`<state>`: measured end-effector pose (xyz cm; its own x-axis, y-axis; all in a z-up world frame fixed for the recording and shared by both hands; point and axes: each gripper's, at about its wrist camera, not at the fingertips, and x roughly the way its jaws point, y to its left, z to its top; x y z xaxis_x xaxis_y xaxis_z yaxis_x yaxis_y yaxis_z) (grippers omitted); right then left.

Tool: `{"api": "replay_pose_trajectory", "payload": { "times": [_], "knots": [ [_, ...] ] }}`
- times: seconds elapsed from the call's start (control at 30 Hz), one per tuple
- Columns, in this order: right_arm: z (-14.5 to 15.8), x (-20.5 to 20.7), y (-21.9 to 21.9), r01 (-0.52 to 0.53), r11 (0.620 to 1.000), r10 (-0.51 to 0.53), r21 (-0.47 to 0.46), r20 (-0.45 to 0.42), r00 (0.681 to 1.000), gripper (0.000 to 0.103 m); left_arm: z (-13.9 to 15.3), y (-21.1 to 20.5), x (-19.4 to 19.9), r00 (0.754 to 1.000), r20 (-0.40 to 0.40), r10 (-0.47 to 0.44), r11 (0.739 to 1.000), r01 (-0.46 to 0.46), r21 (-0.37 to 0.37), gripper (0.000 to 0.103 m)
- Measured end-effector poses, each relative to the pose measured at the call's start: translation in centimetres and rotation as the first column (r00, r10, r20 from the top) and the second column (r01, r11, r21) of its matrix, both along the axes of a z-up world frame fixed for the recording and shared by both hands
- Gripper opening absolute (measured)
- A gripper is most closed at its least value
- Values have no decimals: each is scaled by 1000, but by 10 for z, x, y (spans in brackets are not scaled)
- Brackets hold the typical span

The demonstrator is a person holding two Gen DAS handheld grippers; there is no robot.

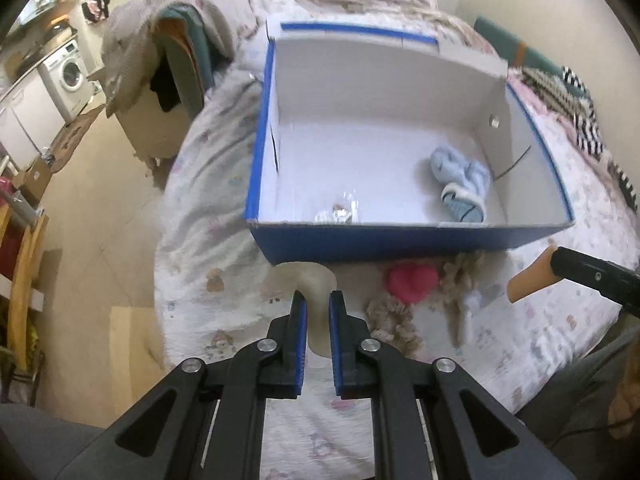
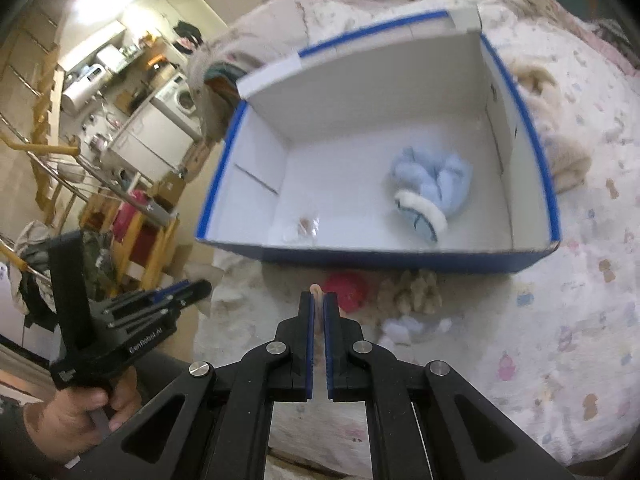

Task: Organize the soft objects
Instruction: 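Carry the beige cloth and orange cylinder into the box with both tools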

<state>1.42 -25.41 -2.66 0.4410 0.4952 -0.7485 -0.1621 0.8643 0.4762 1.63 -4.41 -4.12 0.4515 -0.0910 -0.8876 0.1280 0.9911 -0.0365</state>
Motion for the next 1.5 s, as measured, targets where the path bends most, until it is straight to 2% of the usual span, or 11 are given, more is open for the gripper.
{"api": "replay_pose_trajectory", "payload": {
  "times": [0.2,0.37,0.6,0.73,0.9,1.03,1.17,1.23,1.3,1.4,1.5],
  "knots": [
    [33,4,-5,20,999,-23,31,78,997,6,33,1,-2,996,83,42,999,-39,-34,10],
    [52,17,-7,31,1000,-30,-1,131,991,6,54,2,14,990,126,64,998,-60,-36,10],
    [62,47,-19,77,997,-71,-28,172,983,6,66,-3,49,988,135,70,997,-64,-44,10],
    [56,74,-25,107,994,-100,-37,163,982,6,69,-12,74,989,135,55,998,-50,-45,10],
    [29,101,-26,116,992,-110,-48,113,987,6,57,-23,107,991,126,36,999,-34,-23,10],
    [7,110,-22,117,985,-103,-130,106,989,6,31,-29,117,994,104,23,1000,-21,-22,10],
    [-13,119,-21,93,988,-89,-122,39,995,6,7,-38,122,998,60,20,1000,-19,-15,10],
    [-20,121,-19,81,989,-80,-121,14,997,6,5,-43,125,997,70,-11,1000,13,-22,10],
    [-27,123,-17,70,993,-72,-100,-14,997,6,1,-48,129,997,71,-27,1000,26,5,10],
    [-35,125,-11,57,994,-62,-96,-48,997,6,-9,-50,133,999,22,-24,1000,24,-12,10],
    [-44,128,-7,47,994,-55,-97,-81,995,7,-22,-54,135,999,-21,-29,999,30,17,10]
  ]
}}
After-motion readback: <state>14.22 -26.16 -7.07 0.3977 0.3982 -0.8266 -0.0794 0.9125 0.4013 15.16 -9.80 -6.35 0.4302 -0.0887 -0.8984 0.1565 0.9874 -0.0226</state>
